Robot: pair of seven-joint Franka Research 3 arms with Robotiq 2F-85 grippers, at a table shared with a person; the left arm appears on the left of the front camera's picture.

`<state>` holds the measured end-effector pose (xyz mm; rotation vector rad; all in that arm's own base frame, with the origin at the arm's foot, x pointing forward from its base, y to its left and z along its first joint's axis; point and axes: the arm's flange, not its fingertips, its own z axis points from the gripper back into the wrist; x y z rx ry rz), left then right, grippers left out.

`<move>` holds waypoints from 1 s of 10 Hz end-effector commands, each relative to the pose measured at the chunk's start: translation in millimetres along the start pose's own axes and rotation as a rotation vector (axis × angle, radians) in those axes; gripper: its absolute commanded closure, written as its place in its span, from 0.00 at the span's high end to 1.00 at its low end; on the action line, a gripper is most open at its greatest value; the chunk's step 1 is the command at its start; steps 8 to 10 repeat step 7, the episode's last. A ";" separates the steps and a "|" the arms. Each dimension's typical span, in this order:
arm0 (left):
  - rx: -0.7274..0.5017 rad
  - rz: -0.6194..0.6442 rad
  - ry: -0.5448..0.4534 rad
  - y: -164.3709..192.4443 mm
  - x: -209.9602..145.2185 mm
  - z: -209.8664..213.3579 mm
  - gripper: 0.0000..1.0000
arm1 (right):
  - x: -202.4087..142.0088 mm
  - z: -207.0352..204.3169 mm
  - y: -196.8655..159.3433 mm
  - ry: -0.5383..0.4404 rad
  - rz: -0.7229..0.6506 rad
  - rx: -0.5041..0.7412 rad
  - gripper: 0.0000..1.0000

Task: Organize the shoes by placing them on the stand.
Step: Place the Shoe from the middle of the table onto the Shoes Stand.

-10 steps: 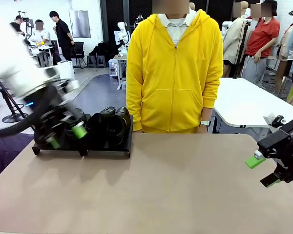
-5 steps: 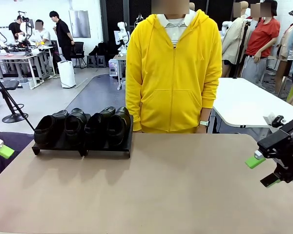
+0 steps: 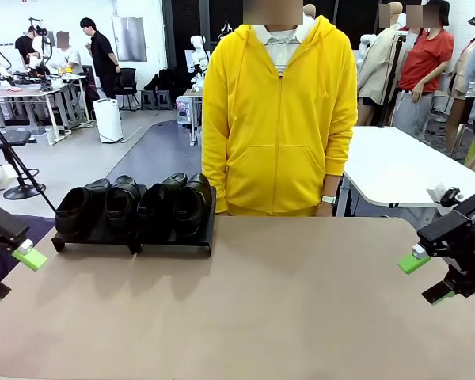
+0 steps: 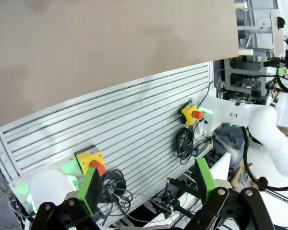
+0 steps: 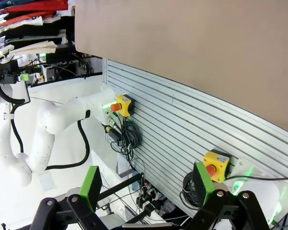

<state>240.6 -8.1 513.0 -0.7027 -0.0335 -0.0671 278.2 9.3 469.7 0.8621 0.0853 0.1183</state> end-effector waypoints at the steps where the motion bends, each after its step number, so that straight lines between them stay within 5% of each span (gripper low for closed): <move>1: -0.021 -0.026 -0.016 1.7 0.3 0.7 1.00 | 0.5 0.6 -0.6 -0.001 0.025 0.018 1.00; 10: -0.021 -0.026 -0.016 1.7 0.3 0.7 1.00 | 0.5 0.6 -0.6 -0.001 0.025 0.018 1.00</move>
